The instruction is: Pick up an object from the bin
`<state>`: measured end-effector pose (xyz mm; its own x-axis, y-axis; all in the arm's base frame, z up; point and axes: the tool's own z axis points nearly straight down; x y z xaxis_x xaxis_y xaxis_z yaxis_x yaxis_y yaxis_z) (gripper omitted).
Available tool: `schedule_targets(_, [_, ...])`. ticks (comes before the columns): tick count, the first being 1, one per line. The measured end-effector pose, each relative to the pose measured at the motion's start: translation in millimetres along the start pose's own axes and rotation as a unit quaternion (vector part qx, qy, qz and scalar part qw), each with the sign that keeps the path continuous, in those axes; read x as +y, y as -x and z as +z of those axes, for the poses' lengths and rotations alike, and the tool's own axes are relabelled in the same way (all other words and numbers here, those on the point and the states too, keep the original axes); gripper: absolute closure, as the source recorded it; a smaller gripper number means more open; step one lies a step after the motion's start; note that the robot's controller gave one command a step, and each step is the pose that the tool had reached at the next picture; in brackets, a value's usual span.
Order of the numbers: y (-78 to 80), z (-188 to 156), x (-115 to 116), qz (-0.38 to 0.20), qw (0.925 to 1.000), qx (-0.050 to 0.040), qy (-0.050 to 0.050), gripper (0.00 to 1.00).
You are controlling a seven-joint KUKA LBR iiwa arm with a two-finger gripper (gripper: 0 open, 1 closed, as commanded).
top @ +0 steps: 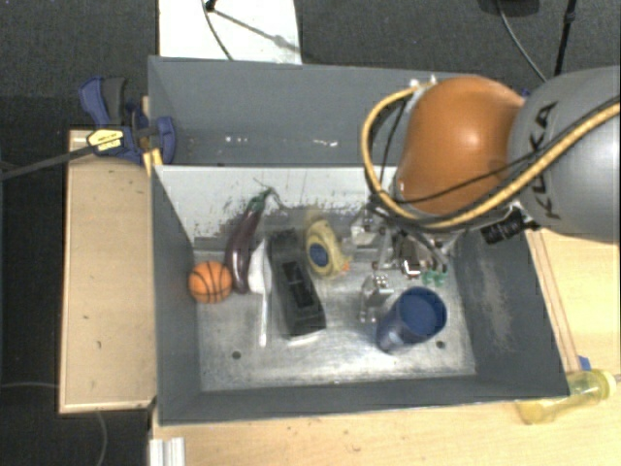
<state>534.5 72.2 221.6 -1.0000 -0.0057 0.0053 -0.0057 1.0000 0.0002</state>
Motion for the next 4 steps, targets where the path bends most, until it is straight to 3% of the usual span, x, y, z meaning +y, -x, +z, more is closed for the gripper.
schedule_targets(1, [1.7,-4.5,-0.5,0.002,1.0,-0.0044,0.0,1.0])
schedule_targets(2, [1.7,-4.5,-0.5,0.003,1.0,-0.0044,0.0,1.0])
schedule_targets(4, [-3.1,31.7,9.9,-0.022,0.9998,-0.0038,0.0,1.0])
